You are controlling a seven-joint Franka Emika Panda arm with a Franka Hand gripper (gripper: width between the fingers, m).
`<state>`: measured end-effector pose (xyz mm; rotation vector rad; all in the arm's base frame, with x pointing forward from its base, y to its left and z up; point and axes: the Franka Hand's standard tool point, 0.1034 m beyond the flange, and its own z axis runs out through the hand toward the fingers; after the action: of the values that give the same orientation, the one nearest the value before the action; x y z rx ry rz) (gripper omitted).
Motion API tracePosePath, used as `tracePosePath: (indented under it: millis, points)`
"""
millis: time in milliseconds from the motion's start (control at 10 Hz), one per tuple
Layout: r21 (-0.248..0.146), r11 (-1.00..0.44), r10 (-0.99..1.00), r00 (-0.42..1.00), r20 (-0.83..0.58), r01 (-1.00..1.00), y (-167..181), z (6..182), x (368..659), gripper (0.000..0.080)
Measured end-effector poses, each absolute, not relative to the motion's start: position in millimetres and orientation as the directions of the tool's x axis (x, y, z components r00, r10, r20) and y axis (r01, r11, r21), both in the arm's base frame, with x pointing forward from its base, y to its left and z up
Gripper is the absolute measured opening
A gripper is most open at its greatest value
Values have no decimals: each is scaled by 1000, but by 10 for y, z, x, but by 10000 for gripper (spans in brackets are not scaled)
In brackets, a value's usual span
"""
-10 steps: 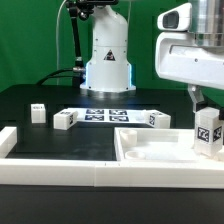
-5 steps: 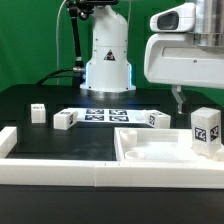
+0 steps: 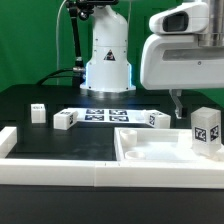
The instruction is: Assemble one leg
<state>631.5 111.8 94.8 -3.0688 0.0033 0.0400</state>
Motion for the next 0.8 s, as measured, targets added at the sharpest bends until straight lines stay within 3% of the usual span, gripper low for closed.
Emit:
tracePosePath:
  millis: [400,600,800]
  points:
    - [-77,-964,256,967,-8,255,1109,942,6312,649]
    - [-77,-960,271,963,-3,270,1104,939,6315,649]
    - [-77,-960,271,963,-3,270,1104,939,6315,398]
